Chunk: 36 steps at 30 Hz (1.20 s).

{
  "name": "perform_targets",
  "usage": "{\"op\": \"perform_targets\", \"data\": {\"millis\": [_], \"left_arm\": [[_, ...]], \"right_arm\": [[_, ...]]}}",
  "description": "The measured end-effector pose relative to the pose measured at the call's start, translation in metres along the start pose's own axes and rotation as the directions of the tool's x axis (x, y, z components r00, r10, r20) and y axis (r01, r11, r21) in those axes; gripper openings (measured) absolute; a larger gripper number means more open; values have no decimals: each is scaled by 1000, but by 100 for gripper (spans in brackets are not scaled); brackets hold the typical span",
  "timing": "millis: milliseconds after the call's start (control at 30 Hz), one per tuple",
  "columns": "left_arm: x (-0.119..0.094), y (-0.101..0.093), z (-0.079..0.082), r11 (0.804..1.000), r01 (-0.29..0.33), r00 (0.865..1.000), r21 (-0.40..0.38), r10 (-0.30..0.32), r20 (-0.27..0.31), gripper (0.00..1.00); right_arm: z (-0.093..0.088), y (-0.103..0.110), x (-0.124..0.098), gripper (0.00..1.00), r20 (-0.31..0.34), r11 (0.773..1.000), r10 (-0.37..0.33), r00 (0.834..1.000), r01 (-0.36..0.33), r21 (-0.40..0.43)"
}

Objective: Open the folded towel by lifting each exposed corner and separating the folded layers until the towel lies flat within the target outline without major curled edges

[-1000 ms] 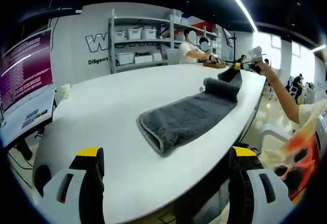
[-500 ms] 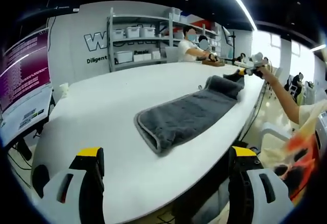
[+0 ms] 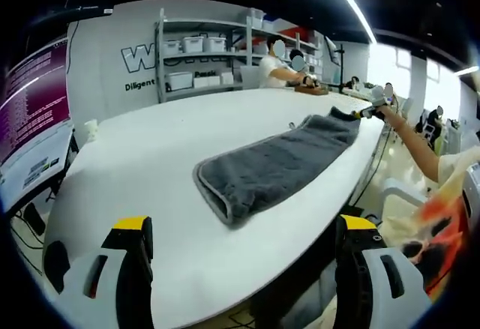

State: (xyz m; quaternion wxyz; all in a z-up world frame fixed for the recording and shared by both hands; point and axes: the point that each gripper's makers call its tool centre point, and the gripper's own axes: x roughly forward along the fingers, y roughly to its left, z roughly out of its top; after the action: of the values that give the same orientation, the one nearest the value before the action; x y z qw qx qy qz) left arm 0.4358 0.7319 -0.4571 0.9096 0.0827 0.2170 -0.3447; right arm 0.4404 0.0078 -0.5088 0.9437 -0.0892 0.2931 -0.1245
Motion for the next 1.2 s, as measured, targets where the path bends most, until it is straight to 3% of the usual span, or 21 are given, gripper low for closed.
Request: {"op": "perform_targets", "data": {"millis": [400,833,1000,1033,1200], "left_arm": [[3,-1,-3,1000,1,1000,3,-1,-8,99],[4,-3,-6,1000,4,1000,7,-4,-18,99],[4,-4,-6,1000,9,1000,6,-9,-21,99],[5,-4,-6,1000,10,1000,5,-10,-21,99],[4,-5,-4,1000,15,1000,1,-15,-10,99]], "right_arm": [[-15,-22,4,0,-12,998,-54,998,54,37],[-29,-24,3,1,-43,993,-117,992,118,28],[-28,-32,-2,15,-48,985,-168,985,169,30],[-28,-39,-6,22,-52,978,-205,977,206,20],[-28,-54,-20,52,-96,963,-261,961,266,46]]}}
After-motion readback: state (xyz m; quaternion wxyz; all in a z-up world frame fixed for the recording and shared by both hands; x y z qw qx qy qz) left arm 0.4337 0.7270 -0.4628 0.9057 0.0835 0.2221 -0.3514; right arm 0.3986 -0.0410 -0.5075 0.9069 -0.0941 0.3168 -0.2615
